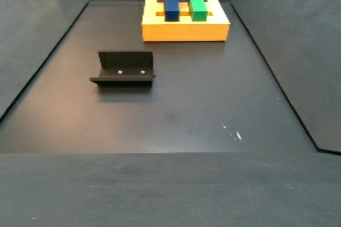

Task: Pick up the red object. Move up. Place the red object on the fixture. Regrasp the red object. Move to above the board. Insert the red object.
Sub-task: Move to above the board.

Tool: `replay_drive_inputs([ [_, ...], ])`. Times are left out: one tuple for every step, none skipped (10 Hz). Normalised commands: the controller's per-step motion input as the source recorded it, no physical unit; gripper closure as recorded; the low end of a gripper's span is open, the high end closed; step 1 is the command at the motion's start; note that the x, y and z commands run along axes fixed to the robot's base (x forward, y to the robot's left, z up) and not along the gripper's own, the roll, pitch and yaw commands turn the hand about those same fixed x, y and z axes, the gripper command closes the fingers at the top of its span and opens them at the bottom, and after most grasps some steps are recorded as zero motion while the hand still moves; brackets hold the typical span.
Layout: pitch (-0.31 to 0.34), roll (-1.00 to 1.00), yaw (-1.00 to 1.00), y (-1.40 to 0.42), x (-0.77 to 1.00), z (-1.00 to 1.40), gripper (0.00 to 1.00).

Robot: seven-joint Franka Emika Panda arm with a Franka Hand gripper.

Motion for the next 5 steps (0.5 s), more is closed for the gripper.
replay_drive_inputs([
  [0.153, -1.0, 0.06, -1.4, -1.08, 0.26, 1.0],
  [0.146, -1.0, 0.07, -1.4, -1.05, 0.27, 1.0],
  [0.14, -1.0, 0.08, -0.99, -0.78, 0.2, 1.0],
  [0.137, -1.0, 0.09, -0.69, -0.58, 0.14, 1.0],
  [0.12, -1.0, 0.09, -0.32, -0.26, 0.04, 1.0],
])
